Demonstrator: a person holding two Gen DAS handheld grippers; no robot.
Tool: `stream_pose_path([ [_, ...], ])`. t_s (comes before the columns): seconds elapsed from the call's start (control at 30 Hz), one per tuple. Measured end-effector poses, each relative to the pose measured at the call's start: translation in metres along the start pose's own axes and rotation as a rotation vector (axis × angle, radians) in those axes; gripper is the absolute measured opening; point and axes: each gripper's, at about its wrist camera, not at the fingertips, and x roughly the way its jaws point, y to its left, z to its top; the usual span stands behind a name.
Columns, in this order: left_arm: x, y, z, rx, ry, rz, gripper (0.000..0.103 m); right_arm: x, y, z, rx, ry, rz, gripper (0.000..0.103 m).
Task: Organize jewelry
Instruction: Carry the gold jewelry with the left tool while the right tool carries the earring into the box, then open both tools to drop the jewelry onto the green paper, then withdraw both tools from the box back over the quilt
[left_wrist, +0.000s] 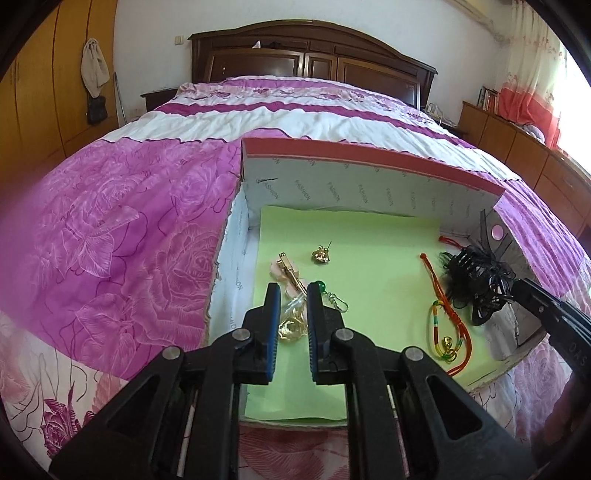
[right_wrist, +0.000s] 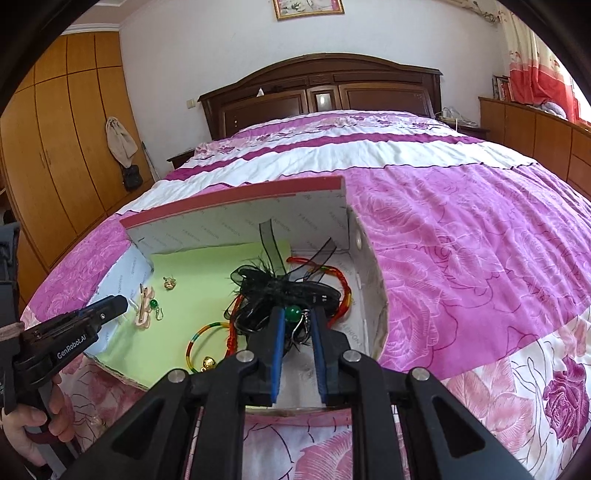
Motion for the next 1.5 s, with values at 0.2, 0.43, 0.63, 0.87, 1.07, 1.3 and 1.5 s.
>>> stream_pose_path([
  [0.2,-0.002,0.0,0.001,-0.001,0.006,-0.016,0.018,-0.004,-0.001,0.0,0.019,-0.012,0.017,0.03],
  [0.43,-0.02,0.003,0.002,-0.007,0.008,-0.037,0.018,-0.02,-0.005,0.001,0.054,-0.052,0.055,0.042],
  [0.63,-0.042,0.002,-0.003,0.028,0.009,-0.036,0.018,-0.039,-0.003,0.005,0.052,-0.091,0.066,0.042],
  [0.87,-0.061,0.004,-0.012,0.035,0.043,-0.08,0.018,-0.071,0.01,0.007,0.04,-0.114,0.099,0.042],
  [1.07,-0.072,0.004,-0.023,0.066,0.083,-0.091,0.019,-0.09,0.016,0.0,0.055,-0.09,0.128,0.042],
  [1.3,-0.072,0.011,-0.04,0.052,0.148,-0.107,0.019,-0.097,0.016,-0.017,0.087,-0.029,0.149,0.042],
  [1.5,-0.069,0.007,-0.052,0.068,0.187,-0.125,0.019,-0.097,0.014,-0.028,0.106,0.001,0.146,0.042],
])
